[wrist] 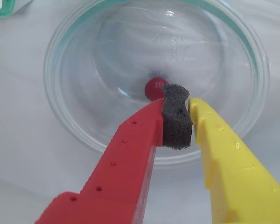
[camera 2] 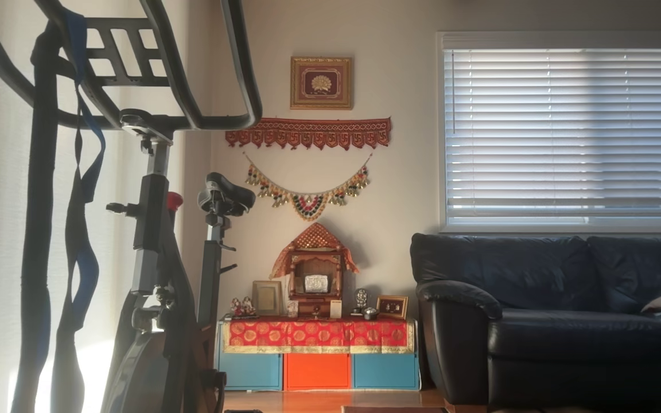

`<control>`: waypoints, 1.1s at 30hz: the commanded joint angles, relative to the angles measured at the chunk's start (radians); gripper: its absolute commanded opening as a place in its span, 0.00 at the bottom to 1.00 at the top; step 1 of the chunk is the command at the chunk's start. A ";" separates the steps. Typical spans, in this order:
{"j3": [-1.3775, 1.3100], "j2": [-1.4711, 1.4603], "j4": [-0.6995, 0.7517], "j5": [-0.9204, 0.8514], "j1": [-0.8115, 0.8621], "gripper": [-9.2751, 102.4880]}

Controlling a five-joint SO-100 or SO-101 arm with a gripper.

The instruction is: Sort medicines into box.

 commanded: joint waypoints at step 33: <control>0.170 -0.002 -0.336 -0.146 -0.021 0.14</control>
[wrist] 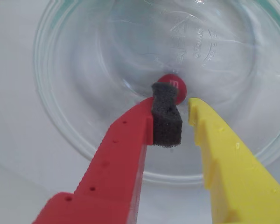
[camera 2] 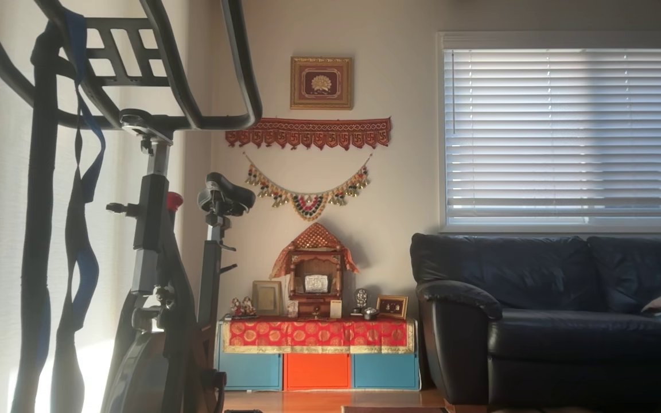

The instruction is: Sort medicines into box.

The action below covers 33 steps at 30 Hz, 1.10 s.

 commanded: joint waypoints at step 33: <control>0.037 0.084 -0.031 -0.048 -0.044 0.29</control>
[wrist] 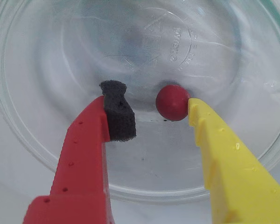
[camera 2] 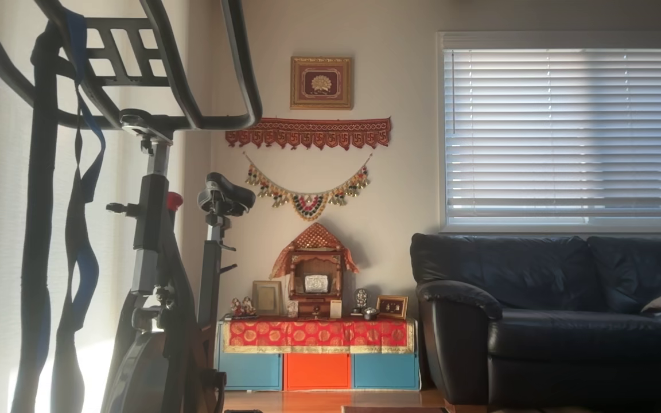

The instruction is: Sort medicines into box.

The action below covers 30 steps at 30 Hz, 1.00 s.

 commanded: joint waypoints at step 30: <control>-0.206 -0.112 0.221 -0.138 -0.032 0.31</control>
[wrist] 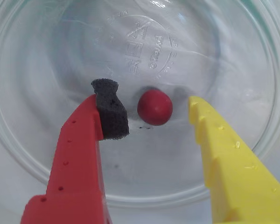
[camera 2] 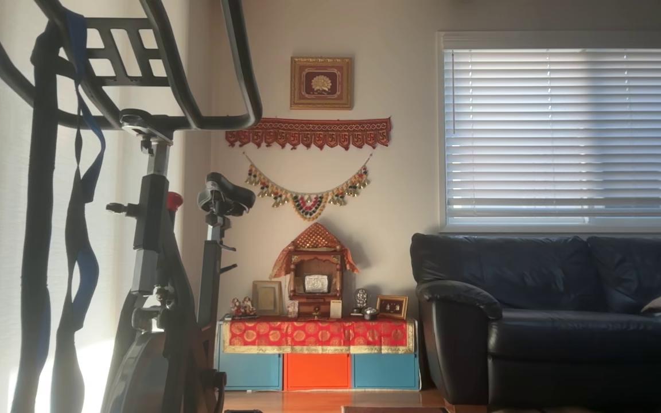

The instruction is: Sort medicines into box.

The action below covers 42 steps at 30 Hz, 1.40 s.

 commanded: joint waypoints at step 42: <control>-0.206 -0.101 0.227 0.025 -0.107 0.20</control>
